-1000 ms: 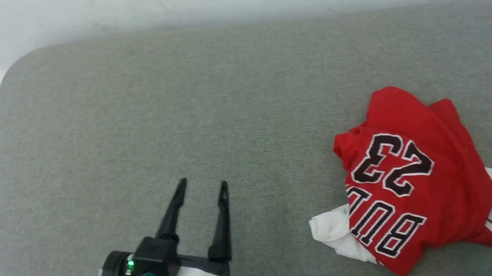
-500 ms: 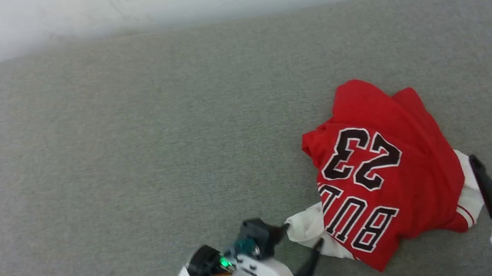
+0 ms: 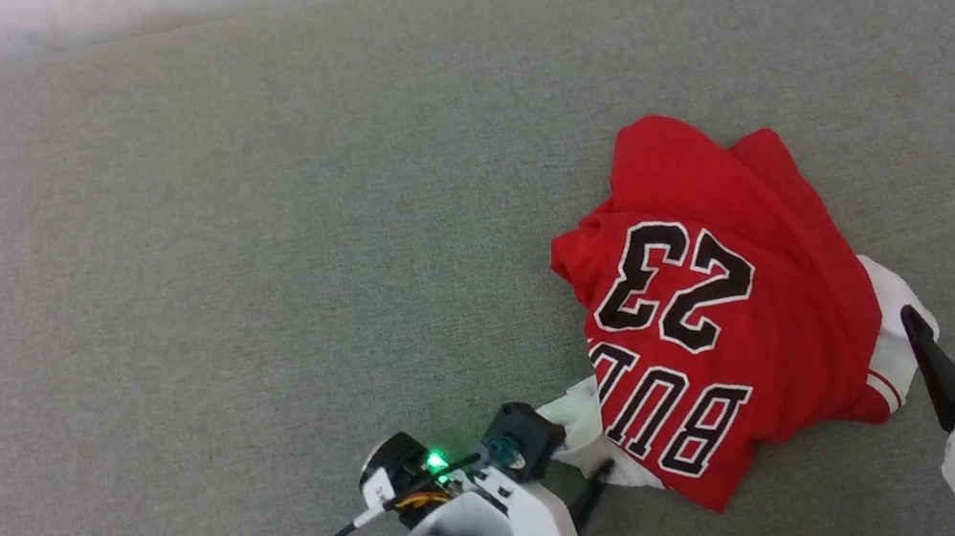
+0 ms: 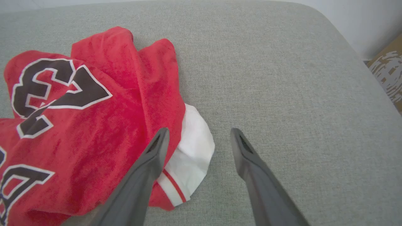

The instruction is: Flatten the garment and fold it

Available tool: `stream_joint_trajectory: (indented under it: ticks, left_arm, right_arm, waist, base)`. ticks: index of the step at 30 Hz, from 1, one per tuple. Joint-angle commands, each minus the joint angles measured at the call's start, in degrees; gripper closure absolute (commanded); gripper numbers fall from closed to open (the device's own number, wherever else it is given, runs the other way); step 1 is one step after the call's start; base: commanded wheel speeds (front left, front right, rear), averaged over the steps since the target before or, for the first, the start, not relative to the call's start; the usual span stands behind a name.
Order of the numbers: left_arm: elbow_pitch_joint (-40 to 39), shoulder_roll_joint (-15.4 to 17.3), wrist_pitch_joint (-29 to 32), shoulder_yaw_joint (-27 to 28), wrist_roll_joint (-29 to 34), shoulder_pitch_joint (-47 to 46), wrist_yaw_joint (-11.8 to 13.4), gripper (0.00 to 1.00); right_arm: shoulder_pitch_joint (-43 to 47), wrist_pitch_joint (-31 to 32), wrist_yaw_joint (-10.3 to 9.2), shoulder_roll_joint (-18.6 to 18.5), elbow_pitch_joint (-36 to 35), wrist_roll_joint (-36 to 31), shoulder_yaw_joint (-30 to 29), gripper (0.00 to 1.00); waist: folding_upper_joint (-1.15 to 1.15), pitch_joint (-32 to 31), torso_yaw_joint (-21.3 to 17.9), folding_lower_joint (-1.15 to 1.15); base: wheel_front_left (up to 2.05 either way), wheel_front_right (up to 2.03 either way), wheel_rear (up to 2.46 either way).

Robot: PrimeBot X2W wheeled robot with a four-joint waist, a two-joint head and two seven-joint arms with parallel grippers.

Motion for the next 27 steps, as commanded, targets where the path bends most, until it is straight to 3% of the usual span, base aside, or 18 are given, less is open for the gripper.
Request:
stream_joint_trajectory:
  ticks: [1, 5, 10, 17, 22, 27]
  left_arm:
    - [1.3, 0.4, -0.3, 0.0, -0.6, -0.6, -0.4, 1.00]
    - [2.3, 0.5, -4.7, 2.4, -2.6, -1.1, -0.1, 1.00]
    - [-1.8, 2.5, -10.7, 7.9, -5.5, -0.4, 2.3, 1.00]
    - [-14.4, 7.7, -16.3, 17.6, -6.3, -1.8, 9.8, 1.00]
    - [-23.9, 8.8, -20.5, 23.5, -4.0, -4.7, 15.8, 1.00]
    - [-24.9, 9.4, -17.5, 24.2, -3.1, -3.0, 19.7, 1.00]
  right_arm:
    - [0.3, -0.4, -0.06, 0.3, 0.2, 0.0, 0.0, 0.00]
    - [0.6, -0.8, -0.06, 0.6, 1.1, -0.2, 0.1, 0.00]
    - [1.3, -1.1, -0.06, 0.9, 2.2, -0.3, 0.0, 0.00]
    - [2.3, -1.4, -0.06, 1.1, 3.2, -0.1, 0.6, 0.00]
    - [2.2, -1.9, -0.06, 1.2, 3.9, 0.2, 1.4, 0.00]
    - [1.6, -3.0, -0.06, 1.2, 5.2, 1.2, 2.3, 0.00]
  waist:
    - [0.00, 0.3, 0.0, 0.00]
    - [0.00, -0.6, 0.6, 0.00]
    - [0.00, -3.2, 1.9, 0.00]
    - [0.00, -6.1, 3.2, 0.00]
    - [0.00, -6.5, 3.0, 0.00]
    - [0.00, -6.0, 2.0, 0.00]
  base:
    - [0.00, 0.00, 0.00]
    - [0.00, 0.00, 0.00]
    - [0.00, 0.00, 0.00]
    - [0.00, 0.00, 0.00]
    - [0.00, 0.00, 0.00]
    - [0.00, 0.00, 0.00]
